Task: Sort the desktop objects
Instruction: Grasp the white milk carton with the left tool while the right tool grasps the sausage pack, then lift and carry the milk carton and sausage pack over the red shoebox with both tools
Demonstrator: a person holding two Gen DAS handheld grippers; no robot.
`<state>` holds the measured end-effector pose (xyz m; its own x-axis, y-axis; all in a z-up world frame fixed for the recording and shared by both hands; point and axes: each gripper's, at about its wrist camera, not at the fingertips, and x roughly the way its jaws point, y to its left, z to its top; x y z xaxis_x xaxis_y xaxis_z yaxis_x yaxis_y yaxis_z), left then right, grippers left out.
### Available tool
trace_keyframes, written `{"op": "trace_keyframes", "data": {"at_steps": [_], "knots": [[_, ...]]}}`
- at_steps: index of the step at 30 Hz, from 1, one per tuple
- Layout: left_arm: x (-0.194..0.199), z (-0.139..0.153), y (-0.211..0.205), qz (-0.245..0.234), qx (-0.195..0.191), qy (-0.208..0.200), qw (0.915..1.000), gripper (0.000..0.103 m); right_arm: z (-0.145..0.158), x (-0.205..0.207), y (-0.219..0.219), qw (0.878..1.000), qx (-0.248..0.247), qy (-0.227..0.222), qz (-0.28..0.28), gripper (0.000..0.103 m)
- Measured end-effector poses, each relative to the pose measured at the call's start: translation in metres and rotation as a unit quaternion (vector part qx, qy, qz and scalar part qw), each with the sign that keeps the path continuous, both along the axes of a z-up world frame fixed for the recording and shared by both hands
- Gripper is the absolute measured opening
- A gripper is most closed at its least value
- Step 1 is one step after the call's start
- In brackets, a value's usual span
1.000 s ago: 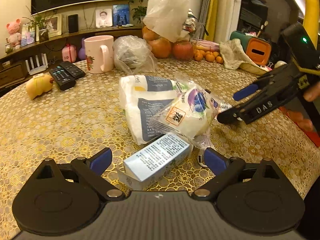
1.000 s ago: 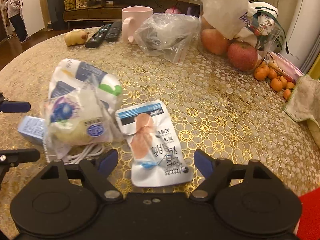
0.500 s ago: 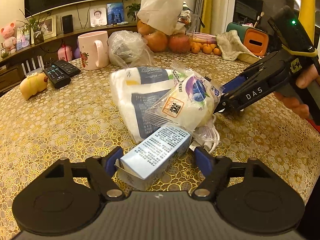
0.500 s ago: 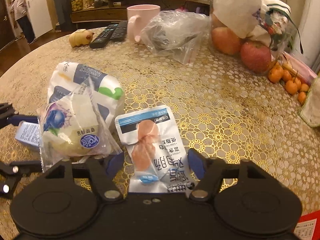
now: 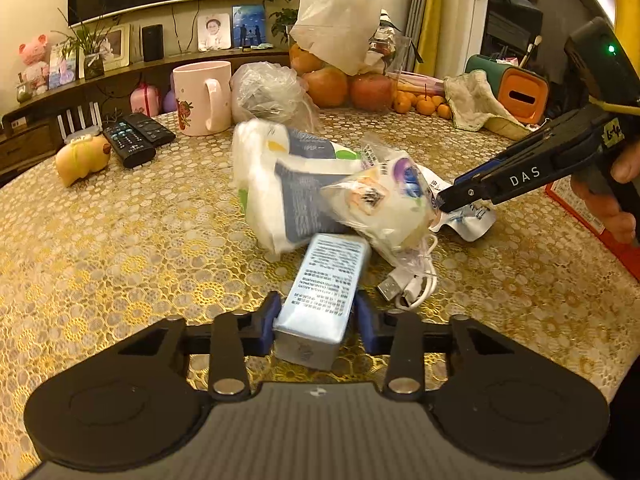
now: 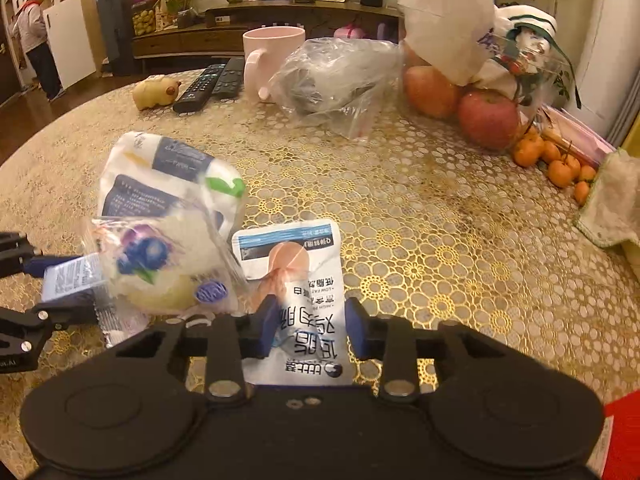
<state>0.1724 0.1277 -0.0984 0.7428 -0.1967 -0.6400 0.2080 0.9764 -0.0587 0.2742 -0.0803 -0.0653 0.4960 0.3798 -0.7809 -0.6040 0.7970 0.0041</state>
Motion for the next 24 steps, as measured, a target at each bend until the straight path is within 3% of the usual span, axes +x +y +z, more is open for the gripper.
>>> {"op": "trace_keyframes", "data": {"at_steps": [12,16,22,24], "knots": [[0.000,-0.001,-0.003,0.008,-0.004,-0.001,1.0000,0.030,-0.008,0.000,0.004,1.000,-0.010,0.000,0.003,0.043],[-0.002,0.001,-0.001,0.021,-0.017,0.000,0.9996,0.030,-0.003,-0.002,-0.003,1.000,0.002,-0.007,-0.004,0.033],[-0.010,0.008,-0.001,0.031,-0.023,-0.005,0.9992,0.030,0.003,-0.010,-0.009,1.000,0.000,-0.007,-0.017,0.029],[-0.013,0.012,-0.001,0.034,-0.024,-0.006,0.9991,0.029,0.007,-0.013,-0.014,1.000,0.005,-0.009,-0.028,0.002]]}}
